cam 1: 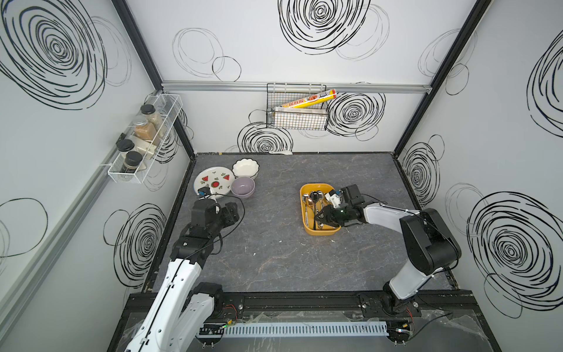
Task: Put the spoon into the storage box
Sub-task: Place the spoon in the storage box, then reset both arms
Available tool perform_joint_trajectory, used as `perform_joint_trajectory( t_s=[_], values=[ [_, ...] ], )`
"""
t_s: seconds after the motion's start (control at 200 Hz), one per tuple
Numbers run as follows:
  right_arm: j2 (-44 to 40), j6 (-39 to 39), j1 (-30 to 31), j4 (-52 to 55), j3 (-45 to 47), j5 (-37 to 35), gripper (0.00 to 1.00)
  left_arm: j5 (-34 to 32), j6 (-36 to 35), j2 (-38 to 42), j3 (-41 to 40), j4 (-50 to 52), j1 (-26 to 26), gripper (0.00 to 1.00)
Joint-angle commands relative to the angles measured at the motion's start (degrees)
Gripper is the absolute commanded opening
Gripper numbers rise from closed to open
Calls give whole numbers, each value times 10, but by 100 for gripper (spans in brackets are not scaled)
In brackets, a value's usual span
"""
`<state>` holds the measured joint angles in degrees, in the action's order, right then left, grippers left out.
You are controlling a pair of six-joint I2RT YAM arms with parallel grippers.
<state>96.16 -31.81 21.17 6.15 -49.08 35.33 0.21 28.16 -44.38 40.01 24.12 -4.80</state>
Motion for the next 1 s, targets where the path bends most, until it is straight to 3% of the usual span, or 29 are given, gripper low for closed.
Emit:
perform_joint_trajectory(
  t_s=[0.0,0.115,0.24,0.25,0.31,0.34,0.41,0.511,0.621,0.761,0.846,0.996],
  values=[
    [-33,36,-1,45,-10,-105,44,9,-13,1,-4,-26,3,74],
    [-111,74,-1,37,-7,-231,49,2,-22,7,-5,-41,4,77],
    [-231,108,0,-35,39,-375,62,-14,-16,22,-22,-104,3,83],
    [-240,112,0,-43,44,-386,63,-17,-12,23,-25,-111,4,88],
    [-295,144,0,-106,82,-452,70,-36,15,32,-37,-161,2,98],
    [-319,165,0,-146,105,-484,77,-49,22,37,-47,-197,-3,99],
    [-369,209,0,-257,173,-536,83,-154,44,48,-93,-294,-37,99],
    [-422,256,0,-400,263,-576,90,-278,-51,44,-182,-486,-103,99],
    [-419,317,-1,-493,322,-676,90,-304,-131,-14,-227,-610,-116,99],
    [-411,317,-3,-578,379,-785,89,-340,-188,-100,-261,-716,-117,99],
    [-391,344,-9,-695,439,-783,88,-339,-233,-119,-311,-798,-117,99],
    [-305,320,-24,-767,462,-794,89,-322,-280,-165,-341,-873,-105,99]
  ],
)
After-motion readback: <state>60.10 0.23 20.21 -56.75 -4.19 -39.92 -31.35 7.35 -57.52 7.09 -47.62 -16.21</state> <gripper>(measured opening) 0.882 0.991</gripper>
